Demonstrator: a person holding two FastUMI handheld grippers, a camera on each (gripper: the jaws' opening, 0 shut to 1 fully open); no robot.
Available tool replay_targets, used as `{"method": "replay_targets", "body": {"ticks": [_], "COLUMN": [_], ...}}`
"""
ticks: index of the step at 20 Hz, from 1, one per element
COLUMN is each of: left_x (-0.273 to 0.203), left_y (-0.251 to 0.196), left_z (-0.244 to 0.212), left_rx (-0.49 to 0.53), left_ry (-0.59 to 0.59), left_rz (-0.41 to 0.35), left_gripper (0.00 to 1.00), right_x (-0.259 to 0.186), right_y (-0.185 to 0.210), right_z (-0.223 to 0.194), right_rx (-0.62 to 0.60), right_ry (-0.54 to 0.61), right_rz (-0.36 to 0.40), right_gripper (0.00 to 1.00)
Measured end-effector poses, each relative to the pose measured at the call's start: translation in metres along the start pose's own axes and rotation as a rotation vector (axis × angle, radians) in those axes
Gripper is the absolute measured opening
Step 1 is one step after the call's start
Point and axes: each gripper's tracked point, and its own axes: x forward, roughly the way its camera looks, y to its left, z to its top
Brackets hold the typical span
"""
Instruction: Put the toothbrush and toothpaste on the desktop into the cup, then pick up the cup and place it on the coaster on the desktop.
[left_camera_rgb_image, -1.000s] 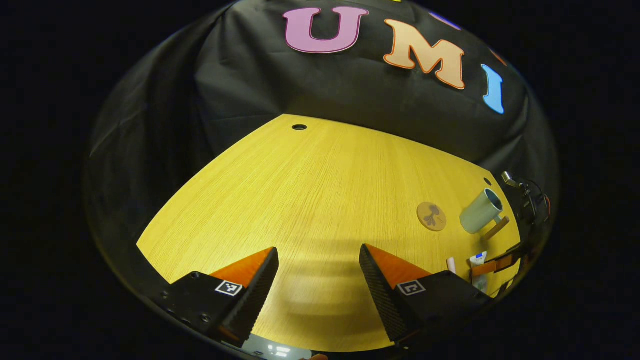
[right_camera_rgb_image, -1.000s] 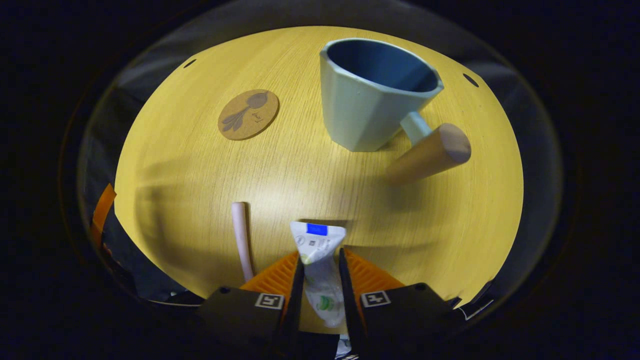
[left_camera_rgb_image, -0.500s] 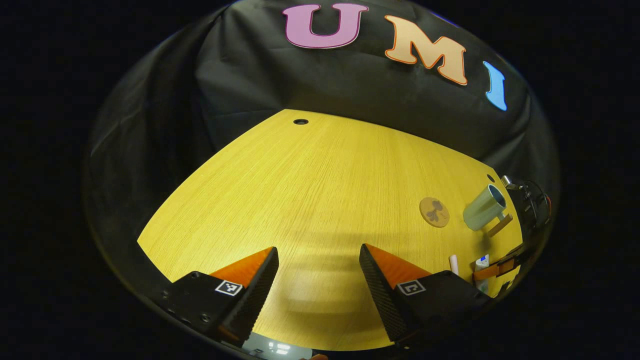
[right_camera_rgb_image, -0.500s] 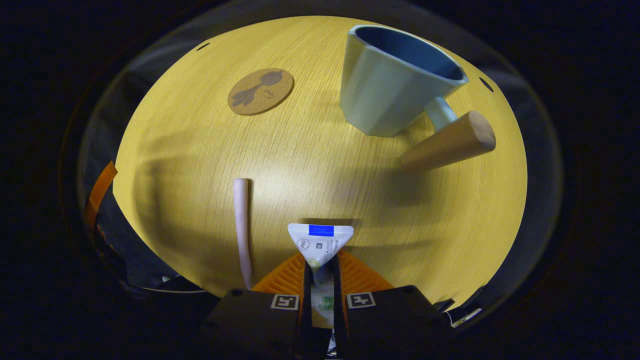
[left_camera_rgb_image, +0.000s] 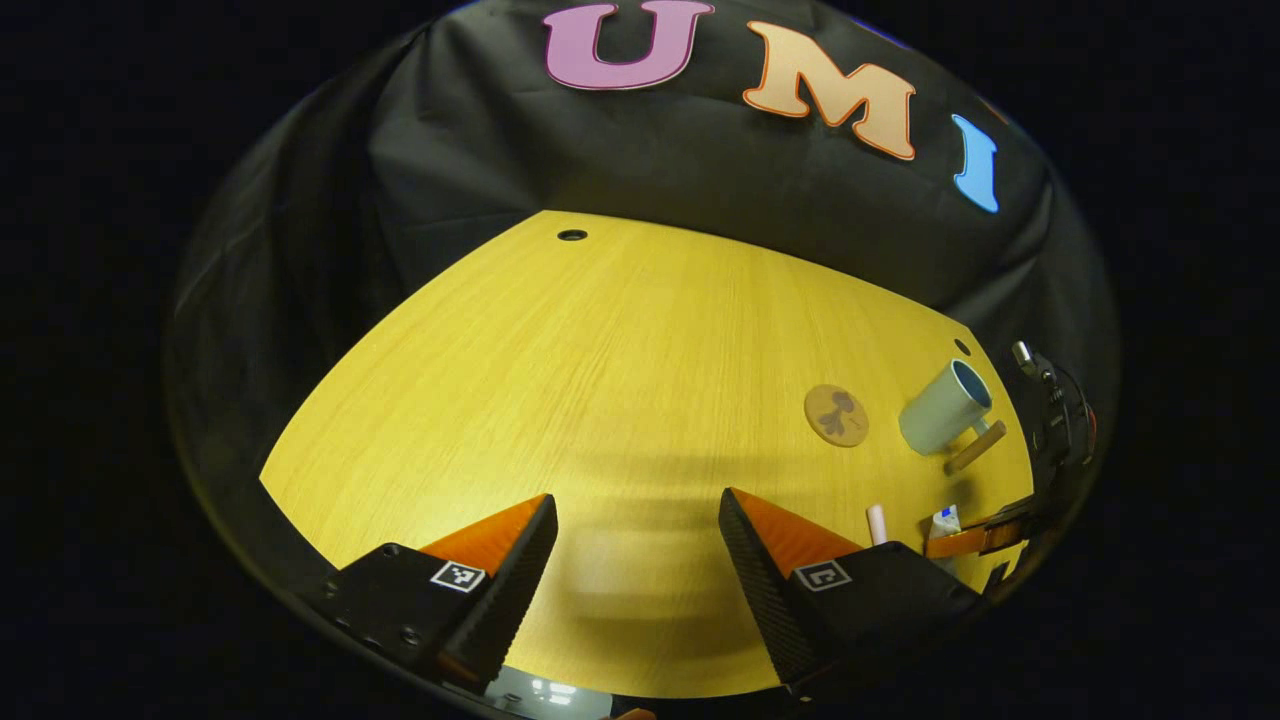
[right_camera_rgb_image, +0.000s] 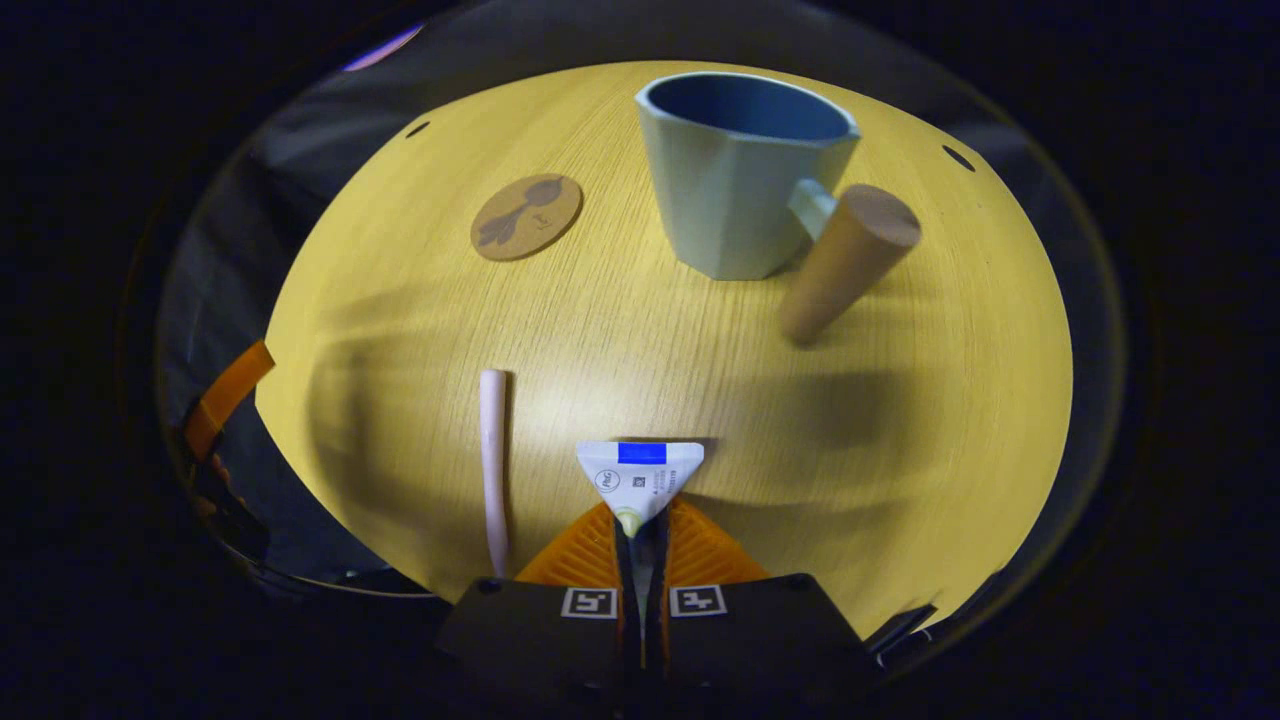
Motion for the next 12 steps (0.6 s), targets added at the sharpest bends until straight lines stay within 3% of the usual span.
{"method": "replay_targets", "body": {"ticks": [3, 12], "left_x": [0.003, 0.006], "left_y": [-0.027, -0.127], "left_z": [-0.006, -0.042], "left_rx": [-0.016, 0.032], "left_ry": [0.055, 0.264], "left_rz": [-0.033, -0.118], "left_gripper": [0.96, 0.96], "right_x": [-0.008, -0.044], "right_y": [-0.002, -0.027], "right_z": [0.003, -0.007], "right_rx": [0.083, 0.206], "right_ry": [-0.066, -0.192], "right_rz": [0.072, 0.157], "right_gripper": [0.05, 0.05]}}
